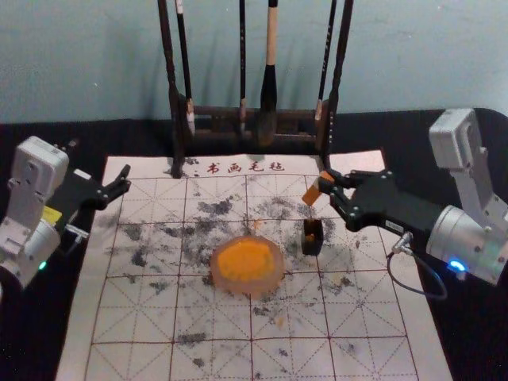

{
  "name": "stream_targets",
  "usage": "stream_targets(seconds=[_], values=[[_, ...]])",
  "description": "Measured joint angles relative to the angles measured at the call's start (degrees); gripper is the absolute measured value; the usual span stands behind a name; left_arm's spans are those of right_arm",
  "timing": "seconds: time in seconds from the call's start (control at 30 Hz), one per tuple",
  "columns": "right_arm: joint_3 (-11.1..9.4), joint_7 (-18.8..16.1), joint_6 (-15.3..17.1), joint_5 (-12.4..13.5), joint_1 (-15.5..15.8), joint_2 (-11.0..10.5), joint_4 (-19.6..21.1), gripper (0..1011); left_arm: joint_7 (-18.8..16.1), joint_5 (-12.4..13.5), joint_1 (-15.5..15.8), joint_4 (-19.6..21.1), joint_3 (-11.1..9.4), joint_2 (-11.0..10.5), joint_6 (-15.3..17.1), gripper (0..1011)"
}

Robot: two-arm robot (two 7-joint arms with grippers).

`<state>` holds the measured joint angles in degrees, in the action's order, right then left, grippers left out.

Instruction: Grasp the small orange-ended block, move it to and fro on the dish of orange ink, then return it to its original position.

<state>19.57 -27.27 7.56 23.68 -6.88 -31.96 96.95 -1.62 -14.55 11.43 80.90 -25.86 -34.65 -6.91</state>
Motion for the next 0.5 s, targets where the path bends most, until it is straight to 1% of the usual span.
stream_targets(seconds=[0.1, 0.17, 0.2, 0.27, 0.3, 0.4, 0.43, 0.5], values=[[0.94, -0.97, 0.73, 0.36, -1.3, 0.0, -0.16, 114, 0.0, 0.0, 0.0, 0.0, 0.0, 0.0, 0.0, 1001], [2.29, -2.08, 1.2, 0.42, -2.86, 0.07, -0.76, 113, 0.0, 0.0, 0.0, 0.0, 0.0, 0.0, 0.0, 1001], [3.38, -2.8, 1.45, 0.33, -4.08, 0.19, -1.33, 113, 0.0, 0.0, 0.0, 0.0, 0.0, 0.0, 0.0, 1001], [4.4, -3.51, 1.71, 0.14, -5.1, 0.34, -1.82, 114, 0.0, 0.0, 0.0, 0.0, 0.0, 0.0, 0.0, 1001], [5.53, -4.27, 1.88, -0.14, -6.25, 0.49, -2.35, 114, 0.0, 0.0, 0.0, 0.0, 0.0, 0.0, 0.0, 1001], [7.16, -5.21, 2.1, -0.62, -7.63, 0.78, -3.31, 113, 0.0, 0.0, 0.0, 0.0, 0.0, 0.0, 0.0, 1001], [8.29, -5.76, 2.29, -0.96, -8.6, 1.02, -3.98, 114, 0.0, 0.0, 0.0, 0.0, 0.0, 0.0, 0.0, 1001], [9.21, -6.21, 2.49, -1.22, -9.36, 1.19, -4.55, 114, 0.0, 0.0, 0.0, 0.0, 0.0, 0.0, 0.0, 1001]])
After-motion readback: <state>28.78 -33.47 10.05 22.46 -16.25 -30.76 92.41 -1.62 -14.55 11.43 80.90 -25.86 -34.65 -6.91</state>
